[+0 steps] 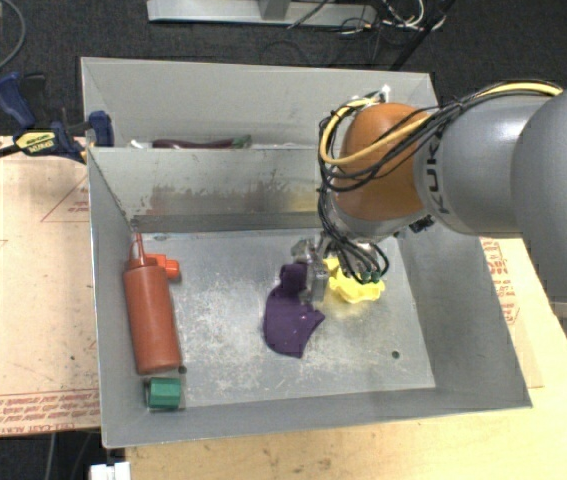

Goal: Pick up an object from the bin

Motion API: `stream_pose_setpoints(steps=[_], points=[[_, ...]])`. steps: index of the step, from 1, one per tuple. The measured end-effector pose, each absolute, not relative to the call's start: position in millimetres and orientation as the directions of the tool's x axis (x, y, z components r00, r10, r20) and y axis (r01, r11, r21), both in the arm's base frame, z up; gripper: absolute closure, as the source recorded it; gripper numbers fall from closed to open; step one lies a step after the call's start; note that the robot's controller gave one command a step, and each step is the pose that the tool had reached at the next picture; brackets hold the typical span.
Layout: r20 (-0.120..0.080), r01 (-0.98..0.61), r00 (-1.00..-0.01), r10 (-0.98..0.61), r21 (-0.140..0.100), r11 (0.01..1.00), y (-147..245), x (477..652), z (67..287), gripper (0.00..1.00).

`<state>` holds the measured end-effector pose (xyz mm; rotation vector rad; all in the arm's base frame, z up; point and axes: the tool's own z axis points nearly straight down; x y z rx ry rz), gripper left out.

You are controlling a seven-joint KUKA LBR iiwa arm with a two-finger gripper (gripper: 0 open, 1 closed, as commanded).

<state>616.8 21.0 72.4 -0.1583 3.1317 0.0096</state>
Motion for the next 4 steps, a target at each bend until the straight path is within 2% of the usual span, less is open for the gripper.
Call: stream_pose_setpoints(steps=[1, 3, 4], points=[[-0.010, -0.116, -0.993, -0.116, 0.007, 0.993, 23.6, 621.1, 183.1, 1.00], [-0.007, -0.117, -0.993, -0.117, 0.007, 0.993, 23.5, 620.7, 184.4, 1.00], [-0.018, -0.071, -0.997, -0.071, 0.008, 0.997, 0.5, 593.6, 224.2, 1.00]])
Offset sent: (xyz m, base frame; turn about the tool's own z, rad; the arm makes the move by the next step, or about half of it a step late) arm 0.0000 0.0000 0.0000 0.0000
